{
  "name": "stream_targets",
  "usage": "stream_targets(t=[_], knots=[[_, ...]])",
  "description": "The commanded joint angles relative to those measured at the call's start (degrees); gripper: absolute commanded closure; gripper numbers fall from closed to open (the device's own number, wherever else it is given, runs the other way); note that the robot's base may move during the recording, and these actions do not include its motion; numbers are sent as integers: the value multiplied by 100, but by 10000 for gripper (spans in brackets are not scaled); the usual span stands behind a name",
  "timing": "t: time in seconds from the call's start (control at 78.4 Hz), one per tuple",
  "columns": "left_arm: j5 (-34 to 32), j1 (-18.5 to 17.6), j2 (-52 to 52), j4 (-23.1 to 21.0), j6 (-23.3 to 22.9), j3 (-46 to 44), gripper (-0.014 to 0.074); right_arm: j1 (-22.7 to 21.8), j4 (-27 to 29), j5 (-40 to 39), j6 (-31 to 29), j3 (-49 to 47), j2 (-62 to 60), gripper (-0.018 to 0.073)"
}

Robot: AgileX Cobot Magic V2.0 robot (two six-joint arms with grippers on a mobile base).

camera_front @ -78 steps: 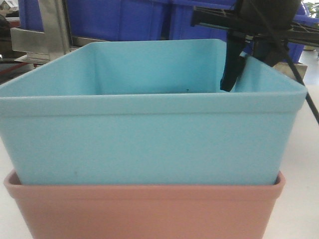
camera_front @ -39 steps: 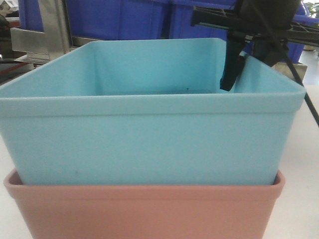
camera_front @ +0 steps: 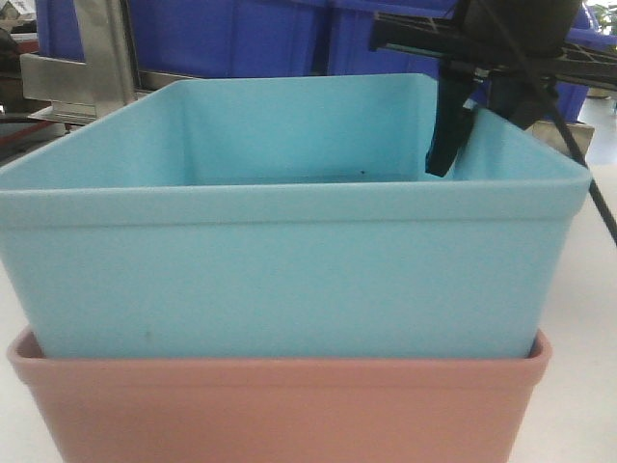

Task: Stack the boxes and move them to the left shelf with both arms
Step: 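Lower the light-blue bin into the pink bin with the right gripper, then open the right gripper and place both grippers on the stacked bins' walls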

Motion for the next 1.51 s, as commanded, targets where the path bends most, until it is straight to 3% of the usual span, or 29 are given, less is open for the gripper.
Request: stream_targets(t=[0.0, 0.204, 0.408, 0.485, 0.612, 0.663, 0.893, 0.995, 1.059, 1.135, 1.365, 1.493], knots=[[-438, -45, 34, -98, 18, -166, 295, 4, 116, -324, 8, -170, -294, 504], [-466, -45, 155, -87, 18, -191, 295, -1, 116, -224, 8, -170, -294, 504], [461, -45, 859, -27, 18, -917, 295, -1, 116, 50, -644, -170, -294, 465], [757, -45, 1251, -27, 18, -1226, 295, -1, 116, 30, -720, -170, -294, 342], [1224, -45, 2078, -38, 18, -1819, 295, -1, 88, 31, -793, -170, -294, 33], [1391, -45, 2359, -60, -10, -2028, 295, -1, 77, 59, -793, -170, -294, -24], [3063, -45, 3977, -21, -934, -3496, 295, -1, 22, 135, -764, -170, -294, -46], [3524, -45, 4555, 477, -1747, -3989, 295, 49, -341, 39, -366, -170, -300, -46], [3902, -45, 4920, 1064, -2417, -4260, 295, 195, -773, -17, 50, -170, -300, -44], [4278, -45, 5211, 1116, -2613, -4406, 295, 370, -1053, -17, 188, -157, -300, -43], [4343, -412, 5545, 1143, -3098, -4463, 295, 498, -856, -82, 200, 191, -253, -43], [4332, -686, 5626, 1573, -3748, -4463, 295, 487, -645, -104, 147, 290, -125, -43]])
